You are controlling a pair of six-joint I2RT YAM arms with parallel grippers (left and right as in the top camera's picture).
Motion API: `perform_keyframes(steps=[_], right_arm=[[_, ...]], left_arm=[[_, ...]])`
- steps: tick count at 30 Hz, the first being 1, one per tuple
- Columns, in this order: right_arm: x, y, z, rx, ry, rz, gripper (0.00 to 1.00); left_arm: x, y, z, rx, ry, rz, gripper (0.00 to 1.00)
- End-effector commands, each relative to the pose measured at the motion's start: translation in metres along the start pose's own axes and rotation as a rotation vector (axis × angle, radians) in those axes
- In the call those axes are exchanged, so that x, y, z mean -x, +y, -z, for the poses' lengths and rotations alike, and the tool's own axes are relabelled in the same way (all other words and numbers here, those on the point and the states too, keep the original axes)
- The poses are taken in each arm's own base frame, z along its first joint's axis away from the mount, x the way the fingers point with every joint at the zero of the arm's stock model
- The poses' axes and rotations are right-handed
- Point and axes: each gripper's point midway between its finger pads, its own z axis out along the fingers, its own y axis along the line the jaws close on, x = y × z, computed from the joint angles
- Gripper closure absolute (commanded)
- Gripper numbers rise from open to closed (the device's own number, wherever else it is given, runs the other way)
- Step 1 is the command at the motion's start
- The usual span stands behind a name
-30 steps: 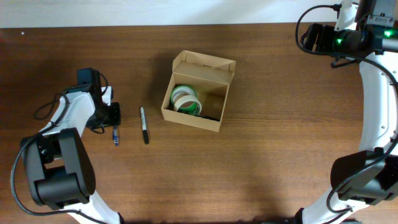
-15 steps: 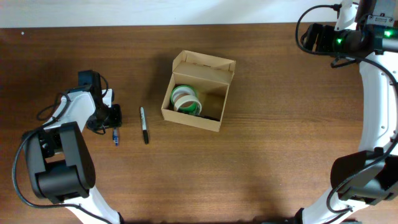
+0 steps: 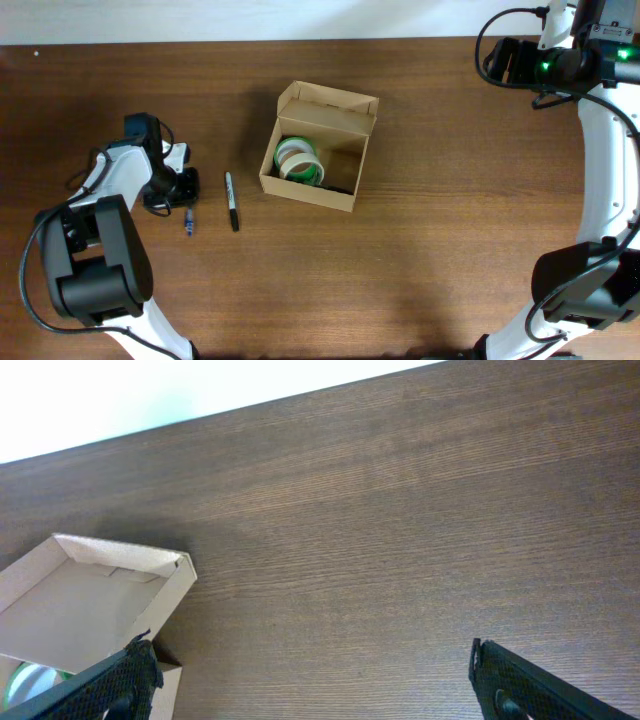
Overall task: Pack container
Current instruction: 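Carry the blue pen into the box and release it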
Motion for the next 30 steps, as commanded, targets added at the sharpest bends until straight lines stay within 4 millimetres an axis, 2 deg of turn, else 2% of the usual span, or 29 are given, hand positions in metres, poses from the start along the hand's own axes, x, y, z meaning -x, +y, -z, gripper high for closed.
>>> perform_keyframes(steps=[1, 4, 7, 11, 13, 15, 18, 21, 23, 24, 25, 30], right_arm=[[0.009, 0.003, 0.014, 0.005, -0.040, 0.010, 0.01], [0.009, 0.003, 0.014, 0.005, -0.040, 0.010, 0.01], [0.009, 0.003, 0.014, 0.005, -0.040, 0.010, 0.01], [0.009, 0.003, 0.014, 0.005, -0.040, 0.010, 0.01], [0.009, 0.003, 0.014, 0.005, -0.040, 0.011, 0.01], [0.009, 0.003, 0.014, 0.005, -0.040, 0.010, 0.01], [0.009, 0.003, 0.014, 0.005, -0.040, 0.010, 0.01], [0.009, 0.003, 0.014, 0.005, -0.040, 0.010, 0.01], [0.009, 0.003, 0.014, 0.005, -0.040, 0.010, 0.01], [0.009, 0.003, 0.014, 0.005, -0.040, 0.010, 0.01], [0.009, 0.003, 0.014, 0.005, -0.040, 0.010, 0.01], [0.009, 0.003, 0.014, 0.005, -0.040, 0.010, 0.01]], left_arm=[[0.029, -0.022, 0.034, -0.085, -0.103, -0.144, 0.98], [0.051, -0.032, 0.078, -0.065, -0.201, -0.275, 0.98], [0.068, -0.053, 0.130, -0.032, -0.316, -0.448, 0.98], [0.077, -0.107, 0.199, 0.024, -0.467, -0.790, 0.98], [0.070, -0.141, 0.222, 0.066, -0.521, -1.027, 0.99], [0.060, -0.174, 0.232, 0.117, -0.546, -1.250, 0.99], [0.039, -0.214, 0.226, 0.183, -0.510, -1.527, 0.99], [0.015, -0.241, 0.205, 0.155, -0.420, -1.702, 0.99], [0.004, -0.249, 0.186, 0.116, -0.349, -1.742, 0.99], [-0.001, -0.251, 0.171, 0.090, -0.292, -1.763, 0.99], [-0.002, -0.251, 0.166, 0.083, -0.275, -1.769, 0.98], [-0.004, -0.253, 0.117, 0.026, -0.132, -1.806, 0.99]])
